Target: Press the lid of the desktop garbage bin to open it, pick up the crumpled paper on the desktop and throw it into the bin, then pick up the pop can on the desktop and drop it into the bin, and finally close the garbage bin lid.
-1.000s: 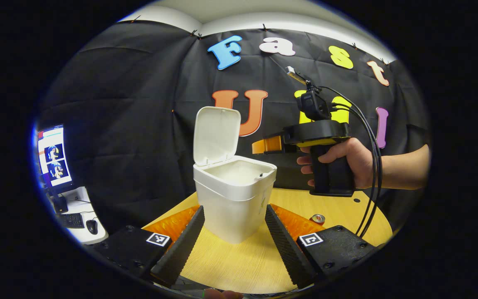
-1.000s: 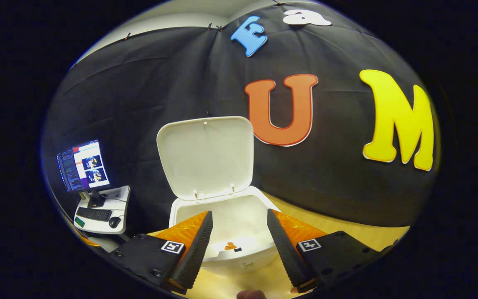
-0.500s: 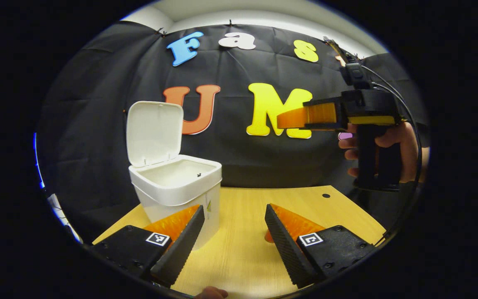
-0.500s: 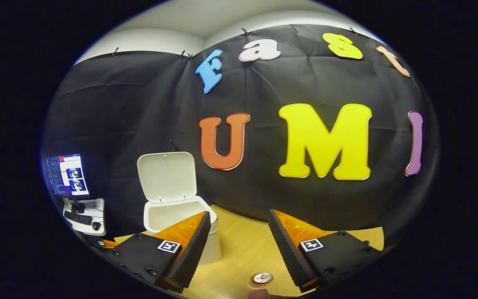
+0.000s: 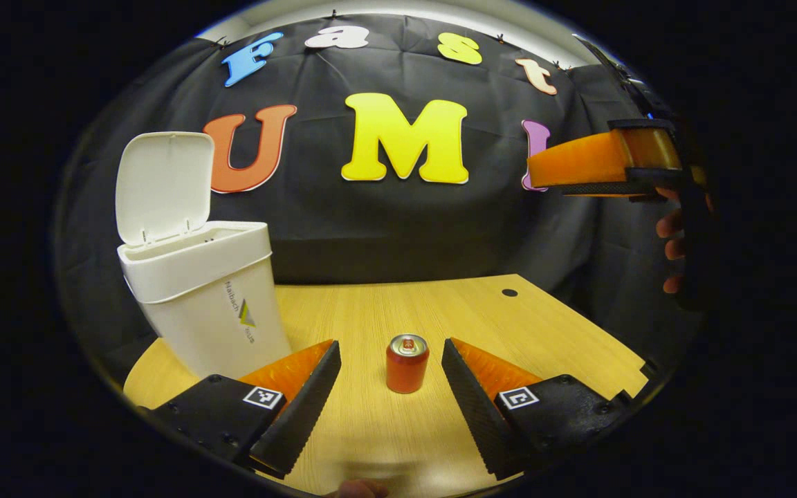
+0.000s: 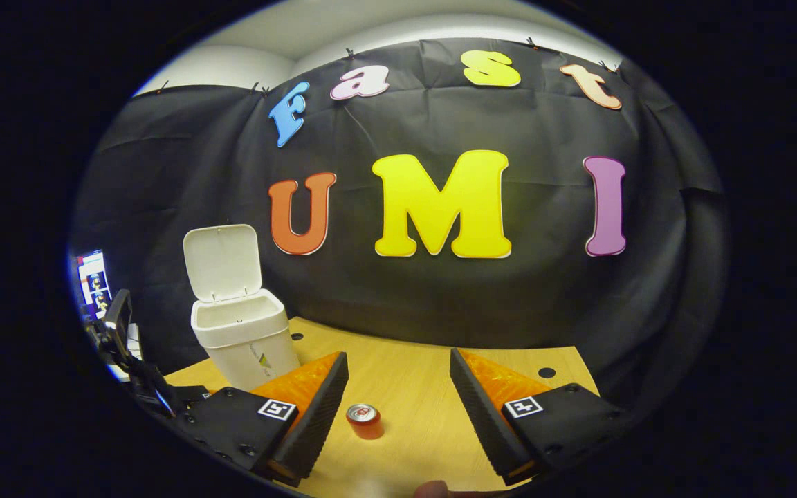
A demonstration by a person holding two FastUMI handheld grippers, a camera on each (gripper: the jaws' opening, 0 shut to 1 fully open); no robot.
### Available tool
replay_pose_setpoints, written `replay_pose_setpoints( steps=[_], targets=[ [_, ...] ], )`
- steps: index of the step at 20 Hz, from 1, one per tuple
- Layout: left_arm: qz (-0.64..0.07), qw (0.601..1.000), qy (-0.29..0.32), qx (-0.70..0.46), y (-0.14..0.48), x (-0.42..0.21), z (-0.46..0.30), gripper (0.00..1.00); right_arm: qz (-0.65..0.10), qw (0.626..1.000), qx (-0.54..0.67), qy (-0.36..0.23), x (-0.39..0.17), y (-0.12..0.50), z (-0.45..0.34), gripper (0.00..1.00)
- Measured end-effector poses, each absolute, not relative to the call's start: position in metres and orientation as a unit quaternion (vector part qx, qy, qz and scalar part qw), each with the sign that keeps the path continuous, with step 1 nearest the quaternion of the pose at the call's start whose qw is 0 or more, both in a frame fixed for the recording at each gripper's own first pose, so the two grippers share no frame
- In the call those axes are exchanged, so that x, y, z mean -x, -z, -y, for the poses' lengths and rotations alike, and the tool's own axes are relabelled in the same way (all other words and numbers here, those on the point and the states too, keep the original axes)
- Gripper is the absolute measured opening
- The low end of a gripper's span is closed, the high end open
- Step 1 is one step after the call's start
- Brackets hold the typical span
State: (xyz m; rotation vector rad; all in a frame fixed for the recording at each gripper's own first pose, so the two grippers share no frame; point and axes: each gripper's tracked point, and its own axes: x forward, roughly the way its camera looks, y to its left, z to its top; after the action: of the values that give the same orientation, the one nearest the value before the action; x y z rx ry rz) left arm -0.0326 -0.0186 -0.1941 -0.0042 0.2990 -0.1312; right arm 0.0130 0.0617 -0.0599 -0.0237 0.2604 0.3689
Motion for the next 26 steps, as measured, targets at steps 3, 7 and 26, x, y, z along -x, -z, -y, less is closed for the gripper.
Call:
replay_pose_setpoints(
  steps=[3,7,26],
  targets=[
    [-0.163,0.984,0.073,0.002,0.218,0.027,0.032,0.98,-0.138,0.976,0.024,-0.168,-0.003,0.073,-0.036,0.93],
    [-0.163,0.985,0.059,-0.009,0.237,0.012,0.037,0.98,-0.186,0.971,0.038,-0.144,0.011,0.112,0.004,0.93],
    [-0.255,0.965,0.065,-0.002,0.346,-0.044,0.048,0.98,-0.295,0.949,0.058,-0.093,0.025,0.194,0.058,0.93]
  ],
)
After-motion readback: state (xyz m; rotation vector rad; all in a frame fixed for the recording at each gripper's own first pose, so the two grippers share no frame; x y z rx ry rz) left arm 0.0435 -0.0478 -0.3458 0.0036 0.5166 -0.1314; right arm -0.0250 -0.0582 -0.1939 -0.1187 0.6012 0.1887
